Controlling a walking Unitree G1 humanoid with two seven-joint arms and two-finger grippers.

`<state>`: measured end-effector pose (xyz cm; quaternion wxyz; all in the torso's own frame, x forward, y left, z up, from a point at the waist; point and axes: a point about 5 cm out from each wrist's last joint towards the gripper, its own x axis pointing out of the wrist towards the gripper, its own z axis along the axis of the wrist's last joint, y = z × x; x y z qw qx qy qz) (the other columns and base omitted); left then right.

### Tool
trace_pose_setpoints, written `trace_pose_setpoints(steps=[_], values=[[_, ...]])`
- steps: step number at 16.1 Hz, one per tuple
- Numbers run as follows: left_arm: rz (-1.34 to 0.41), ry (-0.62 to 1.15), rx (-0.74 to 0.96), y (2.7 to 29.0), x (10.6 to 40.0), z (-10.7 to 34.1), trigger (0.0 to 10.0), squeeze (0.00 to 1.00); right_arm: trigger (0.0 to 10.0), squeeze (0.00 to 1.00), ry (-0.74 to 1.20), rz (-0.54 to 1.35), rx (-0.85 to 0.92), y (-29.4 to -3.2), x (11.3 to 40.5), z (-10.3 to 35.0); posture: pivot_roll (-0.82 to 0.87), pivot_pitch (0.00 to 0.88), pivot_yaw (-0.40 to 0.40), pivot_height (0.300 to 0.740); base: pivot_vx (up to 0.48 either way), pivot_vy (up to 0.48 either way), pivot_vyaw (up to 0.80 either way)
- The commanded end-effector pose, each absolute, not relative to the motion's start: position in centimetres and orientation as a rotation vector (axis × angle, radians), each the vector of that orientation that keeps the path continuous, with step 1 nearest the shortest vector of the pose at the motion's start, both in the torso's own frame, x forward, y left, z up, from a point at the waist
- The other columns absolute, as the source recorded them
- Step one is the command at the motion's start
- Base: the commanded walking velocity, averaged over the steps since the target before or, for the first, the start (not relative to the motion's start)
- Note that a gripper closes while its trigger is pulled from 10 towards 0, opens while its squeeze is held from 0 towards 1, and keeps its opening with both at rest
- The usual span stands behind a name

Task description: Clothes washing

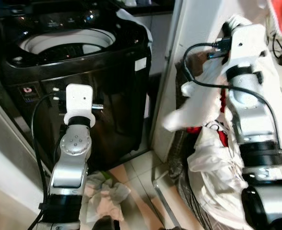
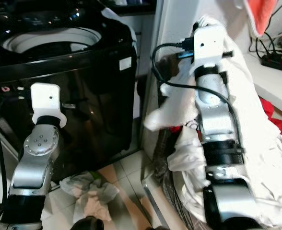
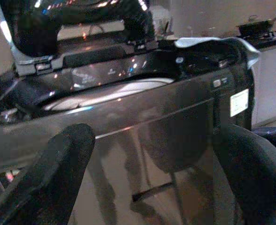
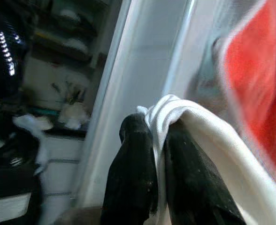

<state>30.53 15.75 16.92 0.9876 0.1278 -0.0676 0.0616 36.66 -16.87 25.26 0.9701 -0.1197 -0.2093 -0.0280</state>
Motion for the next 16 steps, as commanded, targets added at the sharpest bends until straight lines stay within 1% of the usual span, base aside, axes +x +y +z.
trace_pose_setpoints(steps=[1, 2, 4, 5, 7, 8, 11, 12, 13, 15, 16], values=[[0.096, -0.17, 0.281, 14.9, 30.6, 17.5, 10.0, 0.0, 0.0, 0.0, -0.356, -0.071, -0.165, -17.7, 36.9, 24.0, 0.03, 0.006, -0.057, 0.74, 0.0, 0.0, 0.0], [0.095, -0.174, 0.284, 14.9, 30.6, 17.6, 10.0, 0.0, 0.0, 0.0, -0.339, -0.067, -0.152, -17.6, 36.9, 23.5, 0.03, 0.006, -0.057, 0.74, 0.0, 0.0, 0.0], [0.114, -0.174, 0.28, 14.9, 30.6, 17.6, 10.0, 0.0, 0.0, 0.0, -0.248, 0.014, 0.036, -16.1, 36.9, 20.9, 0.03, 0.007, -0.056, 0.74, 0.0, 0.0, 0.0], [0.158, -0.171, 0.212, 15.4, 30.6, 17.6, 10.0, 0.0, 0.0, 0.0, -0.193, 0.076, 0.13, -15.0, 37.1, 19.9, 0.03, 0.007, -0.056, 0.74, 0.0, 0.0, 0.0], [0.239, -0.154, 0.185, 16.6, 30.4, 17.3, 10.0, 0.0, 0.0, 0.0, -0.173, 0.111, 0.075, -13.9, 37.2, 19.3, 0.03, 0.006, -0.058, 0.74, 0.0, 0.0, 0.0], [0.249, -0.143, 0.216, 17.1, 30.3, 17.1, 10.0, 0.0, 0.0, 0.0, -0.172, 0.132, 0.018, -13.6, 37.1, 18.9, 0.04, 0.009, -0.064, 0.74, 0.0, 0.0, 0.0], [0.242, -0.137, 0.223, 17.0, 30.0, 16.9, 10.0, 0.0, 0.0, 0.0, -0.138, 0.18, -0.022, -13.5, 37.1, 18.0, 0.05, 0.009, -0.07, 0.74, 0.0, 0.0, 0.0], [0.239, -0.136, 0.22, 16.8, 30.0, 16.8, 10.0, 0.0, 0.0, 0.06, -0.129, 0.194, -0.025, -13.3, 37.1, 17.8, 0.05, 0.009, -0.07, 0.74, 0.0, 0.0, 0.0], [0.232, -0.137, 0.214, 16.6, 30.0, 16.8, 10.0, 0.0, 0.0, 0.09, -0.122, 0.197, -0.031, -13.1, 37.2, 17.7, 0.05, 0.009, -0.07, 0.74, 0.0, 0.0, 0.0], [0.226, -0.139, 0.213, 16.5, 29.9, 16.8, 10.0, 0.0, 0.0, 0.05, -0.112, 0.204, -0.041, -13.0, 37.1, 17.4, 0.05, 0.008, -0.077, 0.74, 0.0, 0.0, 0.0], [0.23, -0.135, 0.222, 16.5, 29.9, 16.7, 10.0, 0.0, 0.0, 0.0, -0.115, 0.205, -0.068, -12.9, 37.1, 17.5, 0.05, 0.008, -0.077, 0.74, 0.0, 0.0, 0.0]])
